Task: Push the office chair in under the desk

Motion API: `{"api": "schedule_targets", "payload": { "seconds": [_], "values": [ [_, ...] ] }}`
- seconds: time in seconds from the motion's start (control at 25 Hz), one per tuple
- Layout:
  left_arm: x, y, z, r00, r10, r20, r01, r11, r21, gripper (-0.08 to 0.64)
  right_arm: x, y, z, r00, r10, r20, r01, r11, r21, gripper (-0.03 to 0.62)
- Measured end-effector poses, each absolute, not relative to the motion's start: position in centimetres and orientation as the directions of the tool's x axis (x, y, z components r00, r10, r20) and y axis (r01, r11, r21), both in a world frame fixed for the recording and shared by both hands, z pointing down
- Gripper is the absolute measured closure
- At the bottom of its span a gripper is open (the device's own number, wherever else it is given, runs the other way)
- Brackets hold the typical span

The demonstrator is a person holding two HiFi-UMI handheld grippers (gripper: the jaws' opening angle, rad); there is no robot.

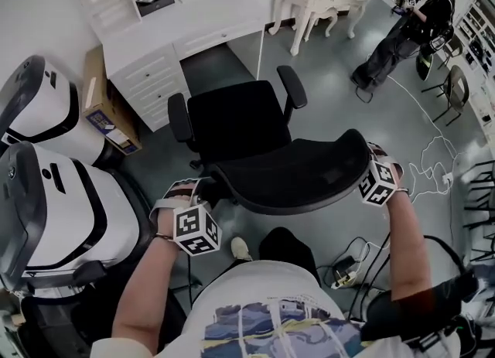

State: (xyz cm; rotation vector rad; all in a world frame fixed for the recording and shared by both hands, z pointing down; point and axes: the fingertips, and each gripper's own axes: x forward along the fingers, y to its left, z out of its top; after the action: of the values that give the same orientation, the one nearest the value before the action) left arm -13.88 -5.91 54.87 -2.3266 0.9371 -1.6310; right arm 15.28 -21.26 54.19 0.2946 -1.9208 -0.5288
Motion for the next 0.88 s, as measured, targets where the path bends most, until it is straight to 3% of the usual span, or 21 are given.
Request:
{"api": "schedule_targets", "payload": {
  "seconds": [0.88],
  "values": [
    [-13.5,-18.1,55.6,0.205,-0.51,0.835,-0.457,-0.804,-0.379,0.433,14.0,-35.8,54.5,-0.434,-0.378,0.818,0.119,0.876,0.468,0.357]
  ]
}}
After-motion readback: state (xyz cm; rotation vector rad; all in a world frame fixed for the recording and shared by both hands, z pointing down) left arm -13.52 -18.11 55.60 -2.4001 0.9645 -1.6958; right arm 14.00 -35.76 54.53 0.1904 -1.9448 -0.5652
